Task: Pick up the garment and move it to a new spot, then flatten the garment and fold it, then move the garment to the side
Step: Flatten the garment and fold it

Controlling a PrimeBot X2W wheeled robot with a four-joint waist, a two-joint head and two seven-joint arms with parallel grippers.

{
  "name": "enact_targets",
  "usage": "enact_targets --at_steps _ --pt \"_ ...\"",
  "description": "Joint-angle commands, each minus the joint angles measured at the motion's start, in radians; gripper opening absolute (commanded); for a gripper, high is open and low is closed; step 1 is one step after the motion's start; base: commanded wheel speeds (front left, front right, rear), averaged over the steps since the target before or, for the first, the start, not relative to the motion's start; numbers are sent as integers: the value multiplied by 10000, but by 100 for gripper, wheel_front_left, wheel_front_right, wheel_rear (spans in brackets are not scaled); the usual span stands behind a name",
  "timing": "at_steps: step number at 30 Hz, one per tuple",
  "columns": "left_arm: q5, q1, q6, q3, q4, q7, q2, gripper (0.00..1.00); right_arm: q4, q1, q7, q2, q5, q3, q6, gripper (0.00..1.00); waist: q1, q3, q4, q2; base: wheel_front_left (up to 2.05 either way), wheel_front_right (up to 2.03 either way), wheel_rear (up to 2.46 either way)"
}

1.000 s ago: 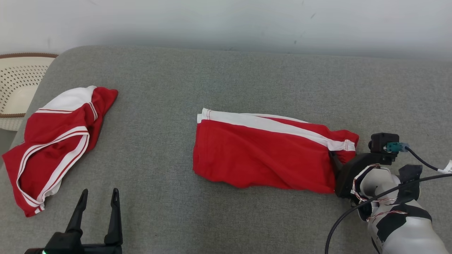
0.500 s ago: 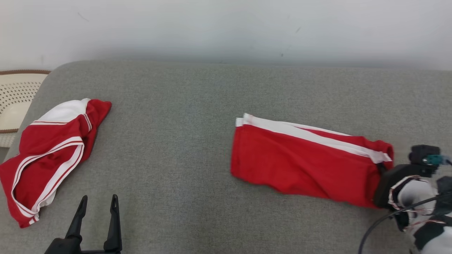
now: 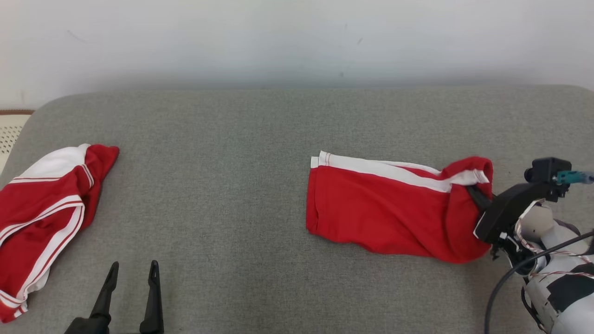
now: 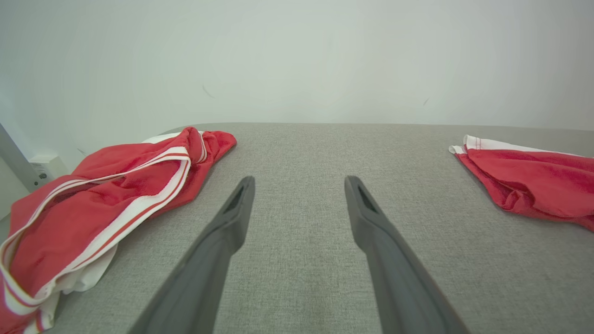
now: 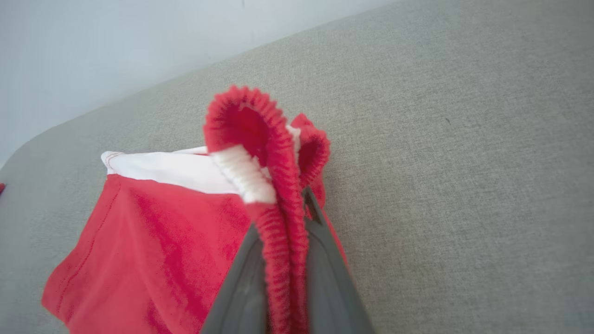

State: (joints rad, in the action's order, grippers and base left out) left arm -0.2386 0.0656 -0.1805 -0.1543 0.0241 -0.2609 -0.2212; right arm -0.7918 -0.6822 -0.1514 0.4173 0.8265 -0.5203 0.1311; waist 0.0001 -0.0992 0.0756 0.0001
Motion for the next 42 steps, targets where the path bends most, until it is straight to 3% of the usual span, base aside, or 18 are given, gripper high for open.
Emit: enact_targets --at_steps 1,7,14,26,39,40,41,42 --pt "-3 -39 8 -13 37 -64 17 100 307 150 -145 137 412 -47 -6 0 -1 58 -58 -1 0 0 0" --pt "-21 47 181 -41 240 -64 85 100 1831 420 -1034 164 2451 -310 -6 0 -1 233 -13 -1 0 0 0" --pt "48 134 335 -174 374 -64 258 100 1991 227 -1512 -334 3647 -354 -3 0 -1 334 324 -1 0 0 0" --pt "194 411 640 -419 674 -63 660 100 -70 -890 -900 -1737 3560 -490 -1 0 -1 168 1201 -1 0 0 0" --pt "298 680 888 -429 919 -63 1052 100 -2195 -1869 -160 -2314 2827 -826 -1 2 -1 -170 1824 -1 0 0 0" --pt "306 683 916 -406 932 -63 1068 100 -2237 -1909 -104 -2329 2794 -869 -1 25 -1 -182 1834 -1 0 0 0" --pt "321 688 938 -373 941 -63 1079 100 -2232 -1935 -12 -2329 2724 -925 -1 85 -1 -195 1832 -1 0 0 0" --pt "336 682 948 -333 944 -63 1084 100 -2188 -1933 56 -2330 2736 -955 -1 100 -1 -203 1816 -1 0 0 0"
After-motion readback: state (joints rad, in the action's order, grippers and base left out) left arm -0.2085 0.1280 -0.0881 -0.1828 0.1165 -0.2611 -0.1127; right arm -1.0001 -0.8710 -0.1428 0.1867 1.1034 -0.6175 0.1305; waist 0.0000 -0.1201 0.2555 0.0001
